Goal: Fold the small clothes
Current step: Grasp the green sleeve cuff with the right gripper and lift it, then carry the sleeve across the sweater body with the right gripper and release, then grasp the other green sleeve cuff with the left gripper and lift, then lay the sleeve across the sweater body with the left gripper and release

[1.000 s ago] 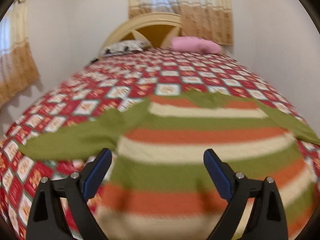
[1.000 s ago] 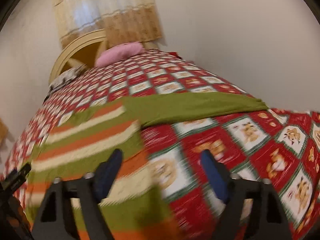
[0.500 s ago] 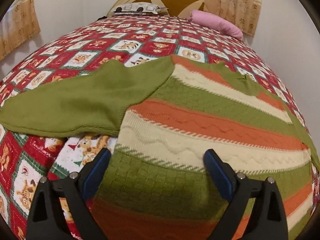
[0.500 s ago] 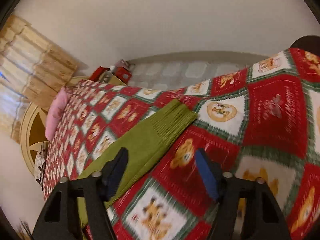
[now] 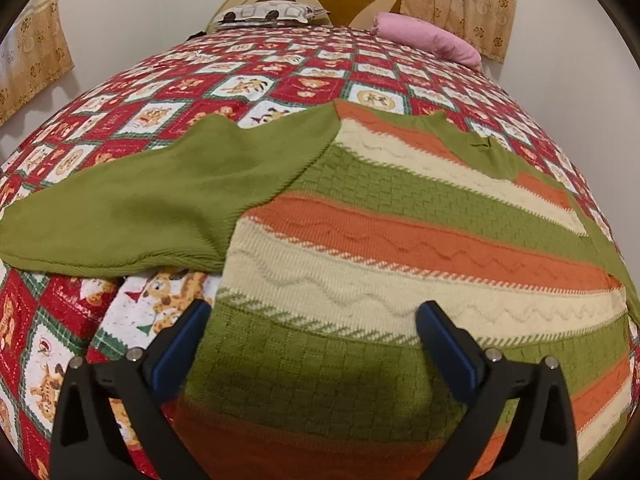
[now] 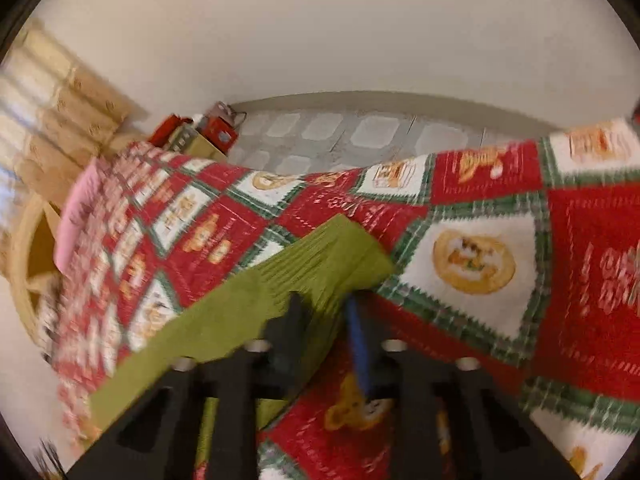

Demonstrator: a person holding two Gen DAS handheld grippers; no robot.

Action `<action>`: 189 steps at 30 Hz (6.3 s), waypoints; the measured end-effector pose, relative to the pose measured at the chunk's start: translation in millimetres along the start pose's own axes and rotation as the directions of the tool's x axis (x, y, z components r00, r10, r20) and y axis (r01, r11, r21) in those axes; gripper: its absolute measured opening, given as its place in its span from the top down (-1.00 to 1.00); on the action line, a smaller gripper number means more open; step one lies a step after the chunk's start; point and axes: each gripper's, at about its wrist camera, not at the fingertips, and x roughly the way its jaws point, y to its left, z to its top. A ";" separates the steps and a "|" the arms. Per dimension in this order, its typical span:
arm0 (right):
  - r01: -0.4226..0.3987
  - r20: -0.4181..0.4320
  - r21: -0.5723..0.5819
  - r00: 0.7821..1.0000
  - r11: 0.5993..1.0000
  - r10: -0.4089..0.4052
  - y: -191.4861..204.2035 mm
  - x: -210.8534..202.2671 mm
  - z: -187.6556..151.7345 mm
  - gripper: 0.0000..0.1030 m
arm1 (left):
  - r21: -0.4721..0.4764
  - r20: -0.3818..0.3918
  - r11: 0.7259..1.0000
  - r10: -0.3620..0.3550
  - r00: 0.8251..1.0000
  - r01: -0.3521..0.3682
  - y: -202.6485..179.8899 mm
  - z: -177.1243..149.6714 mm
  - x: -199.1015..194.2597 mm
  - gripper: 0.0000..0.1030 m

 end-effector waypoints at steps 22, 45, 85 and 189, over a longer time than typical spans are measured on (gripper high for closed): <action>-0.363 -0.077 -0.624 0.909 0.692 0.409 280.7 -136.4 -169.7 0.85 | -0.036 0.023 0.998 -0.046 0.999 0.047 6.4 1.4 -2.4 -1.00; -0.634 -0.532 -0.701 0.770 0.326 0.354 431.8 -62.1 -435.2 0.86 | -0.180 0.098 0.977 -0.095 0.991 0.112 34.6 1.3 -11.0 -1.00; -0.282 -0.133 -0.741 0.951 0.609 0.279 318.1 -34.8 -223.1 0.06 | 0.042 0.174 0.990 0.124 0.977 -0.133 -7.5 57.9 -18.7 -1.00; -0.320 -0.224 -0.796 0.944 0.514 0.241 267.1 -22.7 -270.9 0.56 | 0.126 0.181 0.991 -0.059 0.982 0.036 -32.0 17.7 -40.2 -0.67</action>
